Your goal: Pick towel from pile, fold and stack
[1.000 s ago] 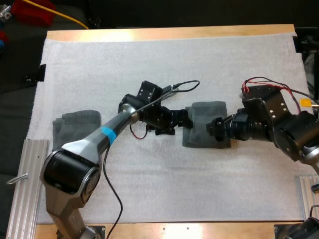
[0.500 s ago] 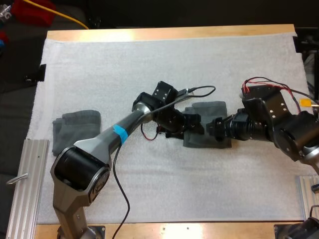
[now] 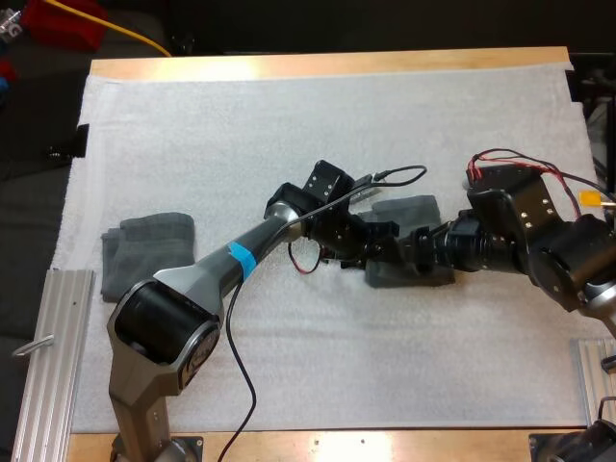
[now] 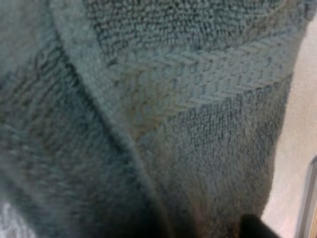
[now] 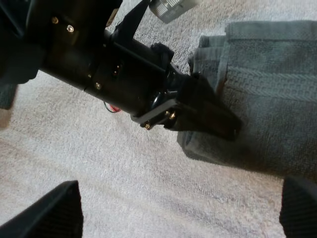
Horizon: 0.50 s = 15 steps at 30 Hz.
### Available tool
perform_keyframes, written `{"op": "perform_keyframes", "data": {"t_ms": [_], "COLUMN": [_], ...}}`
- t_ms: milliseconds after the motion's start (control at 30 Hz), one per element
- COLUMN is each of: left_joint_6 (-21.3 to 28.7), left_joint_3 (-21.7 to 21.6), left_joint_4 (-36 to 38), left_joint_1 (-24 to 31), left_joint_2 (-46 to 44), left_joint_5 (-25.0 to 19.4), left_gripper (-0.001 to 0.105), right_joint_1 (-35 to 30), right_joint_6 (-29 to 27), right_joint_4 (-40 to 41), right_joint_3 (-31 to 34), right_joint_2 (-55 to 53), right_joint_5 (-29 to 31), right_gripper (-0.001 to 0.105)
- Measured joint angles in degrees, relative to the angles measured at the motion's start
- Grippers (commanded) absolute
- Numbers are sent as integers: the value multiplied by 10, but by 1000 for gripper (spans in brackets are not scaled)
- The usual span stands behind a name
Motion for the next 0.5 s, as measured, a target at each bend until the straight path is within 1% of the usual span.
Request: {"op": "perform_keyframes", "data": {"t_ms": [67, 133, 167, 200, 300, 400, 500], "left_joint_6": [0, 6, 13, 23, 76, 135, 175], "left_joint_3": [0, 0, 0, 0, 0, 0, 0], "left_joint_4": [0, 5, 8, 14, 46, 82, 112], "left_joint_1": [0, 0, 0, 0, 0, 3, 14], "left_joint_2": [0, 0, 0, 0, -12, -37, -65], "left_joint_5": [0, 0, 0, -3, -28, -68, -77], "left_gripper": [25, 11, 5, 3, 2, 2, 2], "right_joint_1": [0, 0, 0, 0, 0, 0, 0], "right_joint_6": [0, 0, 0, 0, 0, 6, 14], "right_joint_4": [0, 0, 0, 0, 0, 0, -2], "right_joint_3": [0, 0, 0, 0, 0, 0, 0], "right_joint_2": [0, 0, 0, 0, 0, 0, 0], "right_joint_5": [-2, -9, -11, -15, -18, -22, -38], "right_gripper": [78, 78, 78, 78, 78, 78, 78]}}
